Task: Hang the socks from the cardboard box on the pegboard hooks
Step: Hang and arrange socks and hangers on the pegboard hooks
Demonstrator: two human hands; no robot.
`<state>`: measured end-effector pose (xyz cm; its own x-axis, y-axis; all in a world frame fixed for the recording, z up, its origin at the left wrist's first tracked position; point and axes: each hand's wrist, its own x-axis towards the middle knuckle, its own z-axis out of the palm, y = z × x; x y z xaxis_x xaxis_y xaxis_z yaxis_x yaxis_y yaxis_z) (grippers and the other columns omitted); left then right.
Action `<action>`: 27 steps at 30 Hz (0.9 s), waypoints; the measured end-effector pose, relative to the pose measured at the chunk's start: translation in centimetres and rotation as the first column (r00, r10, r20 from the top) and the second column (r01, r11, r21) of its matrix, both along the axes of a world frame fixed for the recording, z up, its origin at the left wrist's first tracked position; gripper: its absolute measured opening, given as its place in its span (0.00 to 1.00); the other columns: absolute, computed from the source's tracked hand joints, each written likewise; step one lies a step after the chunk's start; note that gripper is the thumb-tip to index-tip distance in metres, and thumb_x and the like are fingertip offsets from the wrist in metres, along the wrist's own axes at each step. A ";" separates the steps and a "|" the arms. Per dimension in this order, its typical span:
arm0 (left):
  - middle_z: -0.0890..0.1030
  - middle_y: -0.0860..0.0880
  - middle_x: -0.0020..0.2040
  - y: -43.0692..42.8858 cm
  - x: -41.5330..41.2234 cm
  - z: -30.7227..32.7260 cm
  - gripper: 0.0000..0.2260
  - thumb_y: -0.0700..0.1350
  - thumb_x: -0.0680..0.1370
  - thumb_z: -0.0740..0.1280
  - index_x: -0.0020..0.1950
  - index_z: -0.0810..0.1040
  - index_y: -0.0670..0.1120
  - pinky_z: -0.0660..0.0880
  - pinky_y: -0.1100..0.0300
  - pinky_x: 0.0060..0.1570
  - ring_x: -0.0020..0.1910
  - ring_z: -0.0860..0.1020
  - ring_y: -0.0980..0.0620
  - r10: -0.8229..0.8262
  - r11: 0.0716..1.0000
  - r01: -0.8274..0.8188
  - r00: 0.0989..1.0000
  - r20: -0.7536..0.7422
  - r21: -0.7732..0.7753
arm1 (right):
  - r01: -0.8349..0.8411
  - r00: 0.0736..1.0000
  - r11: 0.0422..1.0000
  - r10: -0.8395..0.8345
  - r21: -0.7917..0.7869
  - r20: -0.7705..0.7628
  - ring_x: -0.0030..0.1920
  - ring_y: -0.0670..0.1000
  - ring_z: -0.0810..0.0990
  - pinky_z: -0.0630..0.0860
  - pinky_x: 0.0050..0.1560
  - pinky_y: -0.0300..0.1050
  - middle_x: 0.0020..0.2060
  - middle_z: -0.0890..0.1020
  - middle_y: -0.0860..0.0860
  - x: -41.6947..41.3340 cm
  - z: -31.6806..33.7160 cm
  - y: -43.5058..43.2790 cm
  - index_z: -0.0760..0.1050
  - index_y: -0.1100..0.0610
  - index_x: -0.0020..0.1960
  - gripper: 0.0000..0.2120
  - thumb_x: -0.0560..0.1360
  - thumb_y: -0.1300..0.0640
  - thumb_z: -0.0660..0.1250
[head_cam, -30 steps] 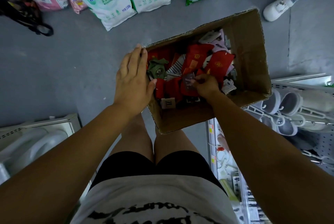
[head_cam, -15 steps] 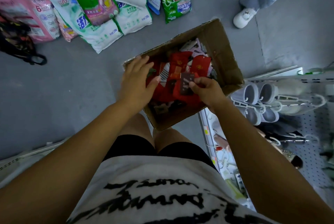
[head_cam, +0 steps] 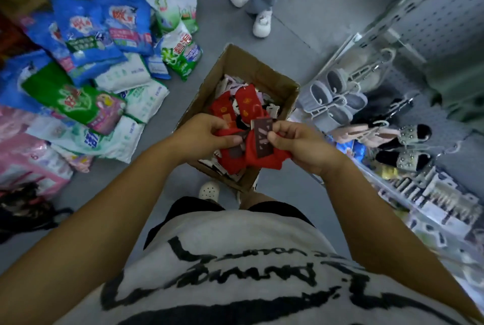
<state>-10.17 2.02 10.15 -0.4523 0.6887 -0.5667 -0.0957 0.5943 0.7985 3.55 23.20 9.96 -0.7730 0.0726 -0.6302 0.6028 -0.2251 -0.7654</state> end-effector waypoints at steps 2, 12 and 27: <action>0.87 0.44 0.46 0.0 0.3 0.5 0.11 0.49 0.77 0.74 0.47 0.84 0.41 0.81 0.45 0.55 0.48 0.85 0.46 -0.030 1.000 0.030 0.999 -0.037 0.002 | 0.131 0.991 0.991 -0.131 -0.004 -0.006 0.52 0.56 0.80 0.76 0.61 0.53 0.48 0.83 0.58 1.6 0.1 -1.3 0.78 0.62 0.52 0.07 0.77 0.60 0.67; 0.86 0.61 0.48 3.2 2.8 1.6 0.05 0.57 0.82 0.65 0.50 0.80 0.65 0.78 0.55 0.53 0.47 0.84 0.61 -0.050 0.986 0.070 0.990 -0.133 0.149 | 0.640 0.761 0.718 -0.641 0.274 -0.097 0.44 0.41 0.80 0.77 0.46 0.40 0.48 0.84 0.50 11.7 2.4 -2.7 0.76 0.57 0.43 0.07 0.80 0.63 0.67; 0.86 0.46 0.53 17.4 21.8 7.1 0.05 0.47 0.84 0.65 0.57 0.80 0.50 0.81 0.54 0.54 0.51 0.84 0.51 -0.236 0.879 0.225 0.971 -0.027 0.420 | 0.879 0.429 0.288 -0.826 0.381 -0.366 0.38 0.61 0.79 0.74 0.40 0.54 0.39 0.83 0.63 32.3 7.7 -0.7 0.71 0.56 0.50 0.04 0.84 0.57 0.62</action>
